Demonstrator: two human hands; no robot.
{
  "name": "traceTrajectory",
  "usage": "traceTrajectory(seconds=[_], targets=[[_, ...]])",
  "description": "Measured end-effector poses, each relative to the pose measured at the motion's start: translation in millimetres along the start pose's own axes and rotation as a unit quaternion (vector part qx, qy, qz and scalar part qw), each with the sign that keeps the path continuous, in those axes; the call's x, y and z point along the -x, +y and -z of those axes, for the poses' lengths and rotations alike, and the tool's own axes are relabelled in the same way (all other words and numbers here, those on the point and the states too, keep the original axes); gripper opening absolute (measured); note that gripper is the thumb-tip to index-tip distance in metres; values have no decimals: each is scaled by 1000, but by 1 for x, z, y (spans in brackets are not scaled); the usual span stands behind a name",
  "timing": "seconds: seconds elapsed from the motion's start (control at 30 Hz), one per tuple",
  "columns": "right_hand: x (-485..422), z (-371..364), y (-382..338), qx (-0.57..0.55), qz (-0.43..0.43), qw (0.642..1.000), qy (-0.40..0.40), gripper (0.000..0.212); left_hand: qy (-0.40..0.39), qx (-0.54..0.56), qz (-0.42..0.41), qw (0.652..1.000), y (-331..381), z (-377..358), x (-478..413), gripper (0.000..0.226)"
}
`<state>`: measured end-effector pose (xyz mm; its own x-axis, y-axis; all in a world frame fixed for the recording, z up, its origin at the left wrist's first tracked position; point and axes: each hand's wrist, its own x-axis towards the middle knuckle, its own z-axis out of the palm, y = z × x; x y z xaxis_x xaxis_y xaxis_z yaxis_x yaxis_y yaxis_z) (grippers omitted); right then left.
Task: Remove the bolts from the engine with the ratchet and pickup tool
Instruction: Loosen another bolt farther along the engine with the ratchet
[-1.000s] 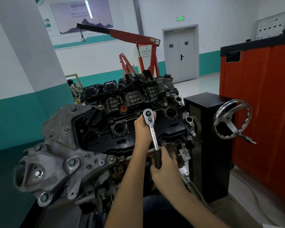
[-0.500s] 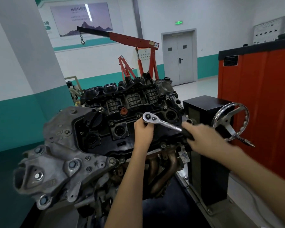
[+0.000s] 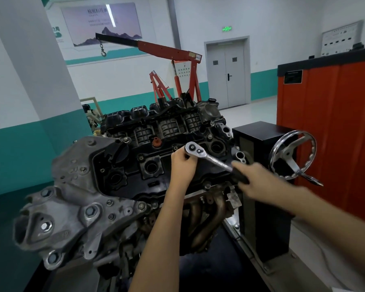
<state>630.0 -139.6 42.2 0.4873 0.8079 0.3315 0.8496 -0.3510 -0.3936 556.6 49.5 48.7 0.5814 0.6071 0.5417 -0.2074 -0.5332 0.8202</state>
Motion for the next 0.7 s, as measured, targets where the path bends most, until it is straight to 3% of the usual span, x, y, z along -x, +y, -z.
traceTrajectory(seconds=[0.1,0.17,0.27,0.33,0.47,0.57,0.7], targets=[[-28,38,10,215,55,975,25,22,9,-4,1,1000,-1,1,2,28],[-24,27,7,217,46,973,60,23,33,25,10,999,-3,-1,4,19],[12,-28,-13,-11,-26,995,92,24,58,49,13,997,-6,-7,7,27],[28,-67,-40,-197,-67,971,118,27,64,40,1,997,-7,-12,6,45],[23,-115,-93,-329,-122,926,138,28,56,42,0,998,-8,-11,3,56],[24,-97,-76,-298,-111,943,96,32,37,36,11,999,-9,-5,3,37],[14,-14,-13,-91,-19,996,15,35,5,8,4,1000,-2,0,1,24]])
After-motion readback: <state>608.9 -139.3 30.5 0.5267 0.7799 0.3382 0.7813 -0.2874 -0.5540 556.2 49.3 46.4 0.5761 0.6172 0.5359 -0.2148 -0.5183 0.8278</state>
